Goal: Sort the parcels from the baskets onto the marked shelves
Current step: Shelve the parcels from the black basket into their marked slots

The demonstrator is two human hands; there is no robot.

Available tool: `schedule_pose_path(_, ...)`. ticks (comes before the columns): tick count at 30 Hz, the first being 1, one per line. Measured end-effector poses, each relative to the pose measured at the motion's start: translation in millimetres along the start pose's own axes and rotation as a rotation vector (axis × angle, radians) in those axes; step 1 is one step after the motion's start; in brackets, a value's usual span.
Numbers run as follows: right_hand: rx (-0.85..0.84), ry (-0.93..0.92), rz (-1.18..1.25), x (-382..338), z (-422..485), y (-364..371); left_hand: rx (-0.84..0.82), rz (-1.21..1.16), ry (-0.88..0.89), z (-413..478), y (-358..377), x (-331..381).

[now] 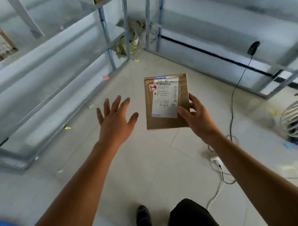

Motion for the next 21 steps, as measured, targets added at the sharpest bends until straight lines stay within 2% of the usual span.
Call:
schedule_pose_path(8,0.099,-0.106,-0.024,-29,137,-71,0.122,0.051,0.146,173,-22,69)
schedule_pose_path(13,0.118,-0.151,0.025,-46,243,-121,0.211,0.072,0.138,275,-36,113)
schedule_pose_path(21,0.04,-0.269,-0.003,-110,414,-192,0.329,0.148,0.106,418,-85,171)
Point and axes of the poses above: each hand's wrist, its own z-axis towards the middle knuckle, its own y-axis out of the palm, x = y × z, the point moved 2 cm from there along z, towards the middle knuckle, and after that the axes turned 4 degrees about -x, right-handed, at the moved point
